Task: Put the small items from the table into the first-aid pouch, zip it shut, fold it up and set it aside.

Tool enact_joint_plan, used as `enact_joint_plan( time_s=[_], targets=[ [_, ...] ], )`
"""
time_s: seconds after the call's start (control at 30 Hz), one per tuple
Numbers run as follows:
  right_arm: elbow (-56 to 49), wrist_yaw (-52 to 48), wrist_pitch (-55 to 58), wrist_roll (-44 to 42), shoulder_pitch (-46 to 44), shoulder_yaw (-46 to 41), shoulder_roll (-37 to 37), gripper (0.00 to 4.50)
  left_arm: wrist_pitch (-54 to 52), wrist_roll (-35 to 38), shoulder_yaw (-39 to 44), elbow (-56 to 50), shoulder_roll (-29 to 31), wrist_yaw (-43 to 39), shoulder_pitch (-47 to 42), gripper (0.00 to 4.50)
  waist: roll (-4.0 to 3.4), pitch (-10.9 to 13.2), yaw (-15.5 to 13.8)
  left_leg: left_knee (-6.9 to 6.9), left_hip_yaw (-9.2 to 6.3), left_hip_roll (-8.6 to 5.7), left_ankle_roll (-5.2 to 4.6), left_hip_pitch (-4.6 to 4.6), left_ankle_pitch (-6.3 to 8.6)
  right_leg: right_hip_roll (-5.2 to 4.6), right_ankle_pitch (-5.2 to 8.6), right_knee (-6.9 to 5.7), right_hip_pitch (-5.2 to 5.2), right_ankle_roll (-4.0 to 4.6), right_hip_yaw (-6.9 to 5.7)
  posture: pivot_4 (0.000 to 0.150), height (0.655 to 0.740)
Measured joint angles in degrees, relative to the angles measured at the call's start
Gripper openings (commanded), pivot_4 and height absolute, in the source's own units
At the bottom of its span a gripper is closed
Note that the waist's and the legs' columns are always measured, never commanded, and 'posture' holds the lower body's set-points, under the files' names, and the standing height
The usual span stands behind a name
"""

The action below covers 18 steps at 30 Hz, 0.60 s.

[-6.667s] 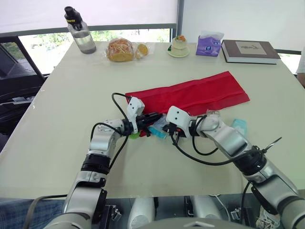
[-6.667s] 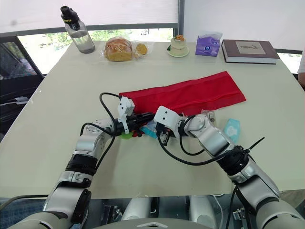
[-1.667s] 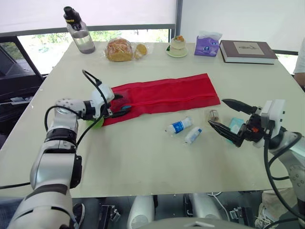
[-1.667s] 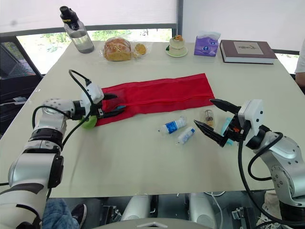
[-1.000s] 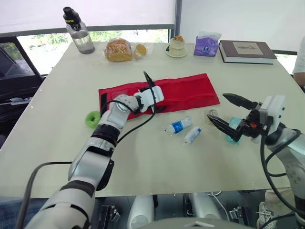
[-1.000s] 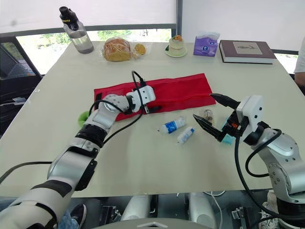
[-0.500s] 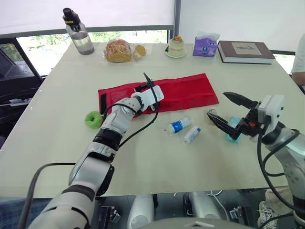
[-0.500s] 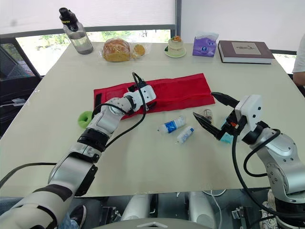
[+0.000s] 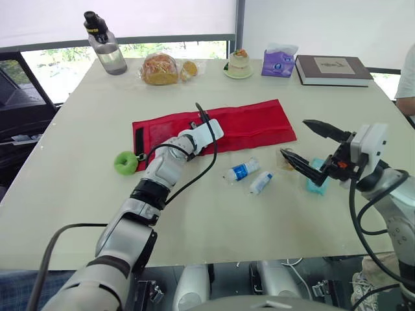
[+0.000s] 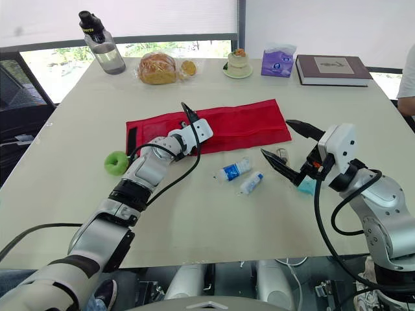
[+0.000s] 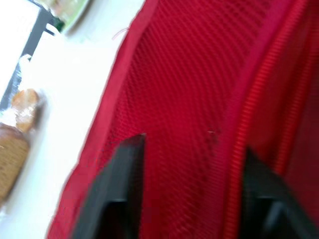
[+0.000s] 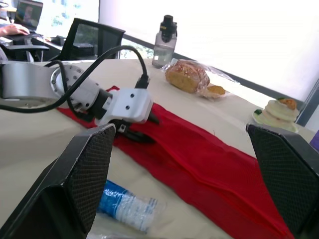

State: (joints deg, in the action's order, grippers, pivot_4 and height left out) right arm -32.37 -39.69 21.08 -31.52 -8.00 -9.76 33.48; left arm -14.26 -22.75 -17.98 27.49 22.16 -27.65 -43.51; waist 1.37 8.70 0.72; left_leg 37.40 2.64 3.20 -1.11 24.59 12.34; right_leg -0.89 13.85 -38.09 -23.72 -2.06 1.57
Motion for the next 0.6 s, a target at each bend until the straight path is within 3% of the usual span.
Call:
enact_joint_plan(
  time_s=[0.03, 0.07, 0.27, 0.6],
  targets=[
    [0.15, 0.00, -0.01, 0.08, 0.00, 0.01, 0.00, 4.50, -0.29, 0.09, -0.05, -0.03, -0.03, -0.19, 0.02, 0.30, 0.00, 0.00, -0.03, 0.00, 0.00, 0.00, 0.00, 0.01, 0.00, 0.00, 0.00, 0.01, 0.00, 0.00, 0.00, 0.150, 0.7400],
    [0.25, 0.00, -0.01, 0.09, 0.00, 0.01, 0.00, 4.50, -0.44, 0.11, -0.06, 0.04, -0.07, -0.15, 0.02, 0.14, 0.00, 0.00, -0.03, 0.00, 0.01, -0.01, 0.00, 0.01, 0.00, -0.01, 0.00, 0.01, 0.00, 0.00, 0.01, 0.150, 0.7400],
    [0.35, 0.11, 0.04, 0.11, 0.10, 0.03, 0.07, 4.50, 2.11, 0.52, -0.02, 1.47, -0.48, 0.84, -0.57, 0.14, 0.00, 0.00, -0.22, 0.00, 0.01, -0.03, 0.00, 0.05, 0.00, -0.03, 0.00, 0.03, 0.00, 0.00, 0.01, 0.150, 0.7400],
    [-0.25, 0.32, 1.05, -0.04, 2.08, -0.24, 0.72, 4.50, 16.70, 0.45, -3.08, 4.62, -0.60, -4.08, -1.24, 0.14, 0.00, 0.00, -1.39, 0.00, 0.01, -0.06, 0.00, 0.10, 0.00, -0.04, 0.00, 0.10, 0.00, 0.01, 0.00, 0.150, 0.7400]
  ],
)
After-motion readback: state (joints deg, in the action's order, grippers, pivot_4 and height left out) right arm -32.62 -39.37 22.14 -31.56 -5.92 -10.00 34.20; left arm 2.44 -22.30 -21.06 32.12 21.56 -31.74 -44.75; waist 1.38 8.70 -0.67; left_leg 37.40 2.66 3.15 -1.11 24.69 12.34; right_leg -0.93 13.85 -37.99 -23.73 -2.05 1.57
